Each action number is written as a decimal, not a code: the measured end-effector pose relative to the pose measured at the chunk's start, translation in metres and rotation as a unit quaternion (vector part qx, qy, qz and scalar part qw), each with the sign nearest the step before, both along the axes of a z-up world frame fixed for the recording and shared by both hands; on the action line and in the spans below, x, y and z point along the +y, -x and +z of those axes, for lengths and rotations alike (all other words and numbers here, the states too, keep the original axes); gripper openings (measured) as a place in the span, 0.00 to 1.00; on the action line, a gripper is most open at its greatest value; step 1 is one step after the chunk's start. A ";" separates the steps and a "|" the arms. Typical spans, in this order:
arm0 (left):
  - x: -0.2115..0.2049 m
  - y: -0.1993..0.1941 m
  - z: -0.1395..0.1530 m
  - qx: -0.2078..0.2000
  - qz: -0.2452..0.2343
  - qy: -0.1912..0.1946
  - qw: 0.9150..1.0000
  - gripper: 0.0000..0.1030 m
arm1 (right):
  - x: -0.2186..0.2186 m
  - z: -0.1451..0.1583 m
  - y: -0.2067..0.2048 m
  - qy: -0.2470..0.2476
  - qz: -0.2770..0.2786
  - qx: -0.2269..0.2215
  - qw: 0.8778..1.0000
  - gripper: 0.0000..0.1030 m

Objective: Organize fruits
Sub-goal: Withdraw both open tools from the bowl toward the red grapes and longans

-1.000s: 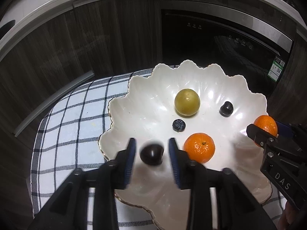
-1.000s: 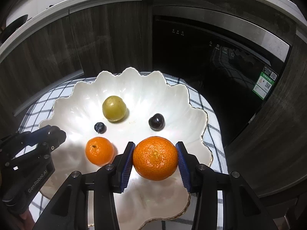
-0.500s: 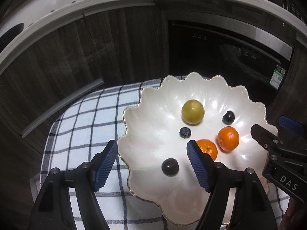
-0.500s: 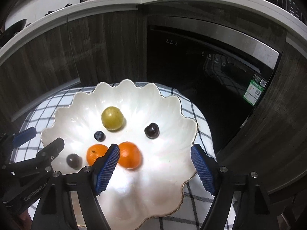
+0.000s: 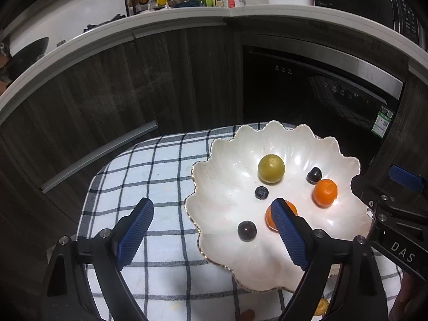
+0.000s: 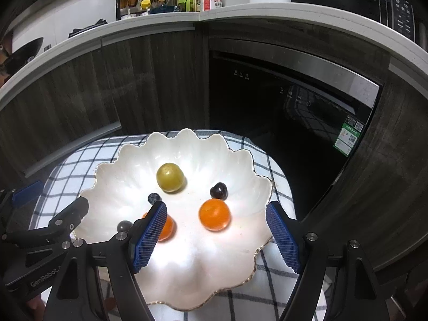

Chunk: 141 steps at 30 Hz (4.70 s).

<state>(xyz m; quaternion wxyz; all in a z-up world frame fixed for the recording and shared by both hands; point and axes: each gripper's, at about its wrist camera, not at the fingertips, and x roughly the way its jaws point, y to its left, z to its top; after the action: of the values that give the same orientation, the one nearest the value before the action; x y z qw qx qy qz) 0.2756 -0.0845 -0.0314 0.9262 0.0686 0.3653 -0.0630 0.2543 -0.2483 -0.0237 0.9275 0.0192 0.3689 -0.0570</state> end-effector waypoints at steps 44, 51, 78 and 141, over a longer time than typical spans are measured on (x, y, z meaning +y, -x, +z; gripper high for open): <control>0.018 0.090 0.023 -0.012 0.003 0.022 1.000 0.98 | 0.007 0.032 0.086 -0.012 0.007 -0.044 0.999 0.82; 0.018 0.101 0.018 -0.008 -0.002 0.027 1.000 0.98 | 0.006 0.030 0.098 -0.009 0.007 -0.049 0.999 0.82; 0.012 0.144 -0.032 0.013 -0.040 0.023 0.999 0.97 | 0.015 -0.007 0.138 0.012 0.036 -0.025 0.999 0.82; -0.017 0.152 -0.117 0.071 -0.112 0.017 0.991 0.32 | 0.034 -0.099 0.133 -0.029 0.107 0.088 0.990 0.37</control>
<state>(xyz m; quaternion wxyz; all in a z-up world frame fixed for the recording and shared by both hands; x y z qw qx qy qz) 0.1233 -0.1010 -0.1484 0.8861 0.0883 0.4190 -0.1772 0.1212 -0.2143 -0.1231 0.8914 0.0010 0.4502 0.0521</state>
